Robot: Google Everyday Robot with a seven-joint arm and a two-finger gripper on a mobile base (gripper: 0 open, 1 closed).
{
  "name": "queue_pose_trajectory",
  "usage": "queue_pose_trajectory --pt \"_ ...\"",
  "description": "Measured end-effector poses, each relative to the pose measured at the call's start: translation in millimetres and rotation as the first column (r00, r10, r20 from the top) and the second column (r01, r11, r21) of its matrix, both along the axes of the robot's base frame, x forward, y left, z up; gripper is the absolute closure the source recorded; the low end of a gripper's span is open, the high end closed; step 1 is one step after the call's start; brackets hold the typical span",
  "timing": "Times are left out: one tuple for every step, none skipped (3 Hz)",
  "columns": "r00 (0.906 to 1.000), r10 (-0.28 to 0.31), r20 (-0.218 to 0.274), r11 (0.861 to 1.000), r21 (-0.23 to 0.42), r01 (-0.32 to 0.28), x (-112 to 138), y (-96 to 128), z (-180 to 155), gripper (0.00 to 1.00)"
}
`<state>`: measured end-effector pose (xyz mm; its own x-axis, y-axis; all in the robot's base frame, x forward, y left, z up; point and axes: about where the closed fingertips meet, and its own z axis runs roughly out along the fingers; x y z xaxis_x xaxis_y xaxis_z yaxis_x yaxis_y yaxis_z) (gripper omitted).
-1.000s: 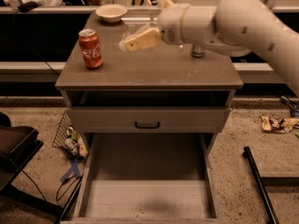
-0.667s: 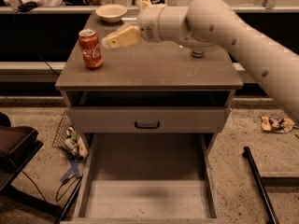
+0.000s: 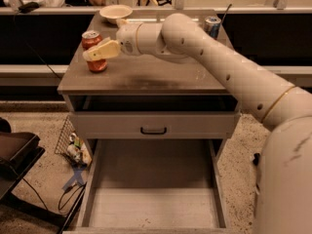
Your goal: Knock coke can over
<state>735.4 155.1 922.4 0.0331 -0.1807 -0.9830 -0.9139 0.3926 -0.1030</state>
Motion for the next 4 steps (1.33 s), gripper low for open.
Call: queue_pose_trajectory --pt "0.9994 0.018 -0.029 0.997 0.081 -0.015 7 26 -21 0.18" --pt "0.9991 0.026 -0.033 0.996 0.09 -0.023 6 32 -24 0.4" --pt "0.999 0.031 -0.034 0.996 0.09 -0.028 5 35 -24 0.64" --pt "0.9988 0.035 -0.034 0.995 0.091 -0.032 4 38 -24 0.88"
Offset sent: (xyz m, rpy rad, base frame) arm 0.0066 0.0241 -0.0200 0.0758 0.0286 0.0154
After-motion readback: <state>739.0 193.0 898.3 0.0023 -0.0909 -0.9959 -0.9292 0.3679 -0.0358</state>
